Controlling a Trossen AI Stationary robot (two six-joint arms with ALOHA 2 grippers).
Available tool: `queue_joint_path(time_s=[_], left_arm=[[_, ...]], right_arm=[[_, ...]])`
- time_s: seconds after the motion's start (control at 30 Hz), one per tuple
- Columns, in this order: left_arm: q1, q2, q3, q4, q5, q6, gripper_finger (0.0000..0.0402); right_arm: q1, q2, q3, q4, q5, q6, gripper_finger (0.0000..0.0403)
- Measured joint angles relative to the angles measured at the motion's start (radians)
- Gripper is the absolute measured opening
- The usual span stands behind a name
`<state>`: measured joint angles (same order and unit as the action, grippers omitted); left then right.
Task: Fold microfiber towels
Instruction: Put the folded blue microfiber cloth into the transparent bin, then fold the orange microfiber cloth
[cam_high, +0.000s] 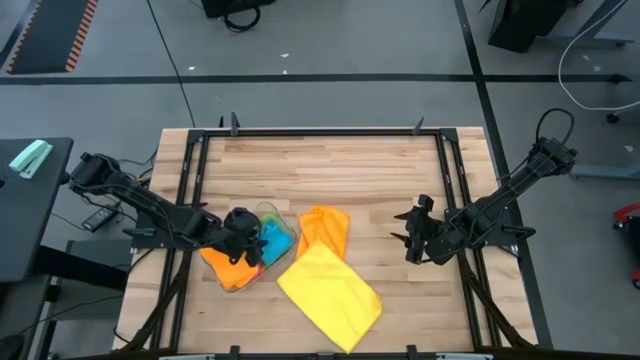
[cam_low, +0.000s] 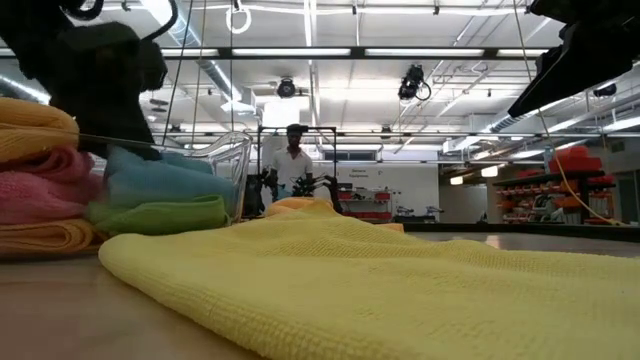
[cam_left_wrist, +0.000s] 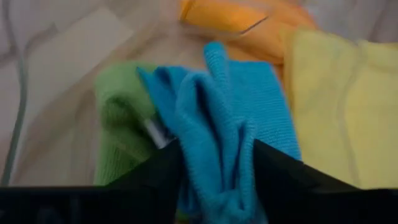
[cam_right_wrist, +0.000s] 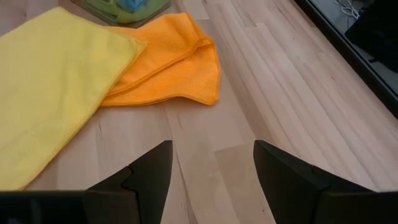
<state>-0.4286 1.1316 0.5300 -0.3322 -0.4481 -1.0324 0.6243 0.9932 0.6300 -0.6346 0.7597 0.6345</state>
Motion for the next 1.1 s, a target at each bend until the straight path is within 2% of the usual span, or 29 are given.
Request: queue_joint_path(time_s=[0.1, 0.2, 0.3, 0.4, 0.57, 0.73, 0.87, 1.1], left_arm=[[0.000, 0.000, 0.052, -0.053, -0.017, 0.080, 0.0234], [0.000, 0.000, 0.133, -0.194, -0.080, 0.130, 0.0267], [0.000, 0.000, 0.200, -0.363, -0.140, 0.167, 0.0281], [0.000, 0.000, 0.244, -0.435, -0.195, 0.181, 0.0278], [0.000, 0.011, 0.258, -0.293, -0.160, 0.202, 0.0253], [0.002, 0.093, 0.247, -0.142, -0.071, 0.247, 0.0223], [0.002, 0.174, 0.264, 0.005, -0.019, 0.342, 0.0205], [0.021, 0.345, 0.469, -0.111, -0.019, 0.454, 0.0188]], right_arm=[[0.000, 0.000, 0.000, 0.001, 0.000, 0.001, 0.0232], [0.000, 0.000, 0.000, 0.002, 0.000, 0.004, 0.0232], [0.000, 0.000, 0.000, 0.002, -0.001, 0.004, 0.0232], [0.000, 0.000, 0.000, 0.002, -0.001, 0.005, 0.0232], [0.000, 0.000, 0.000, 0.002, 0.000, 0.003, 0.0232], [0.000, 0.000, 0.000, 0.001, 0.005, -0.002, 0.0232], [0.000, 0.000, 0.000, 0.004, 0.009, -0.004, 0.0232], [0.000, 0.000, 0.000, 0.015, 0.016, -0.010, 0.0232]])
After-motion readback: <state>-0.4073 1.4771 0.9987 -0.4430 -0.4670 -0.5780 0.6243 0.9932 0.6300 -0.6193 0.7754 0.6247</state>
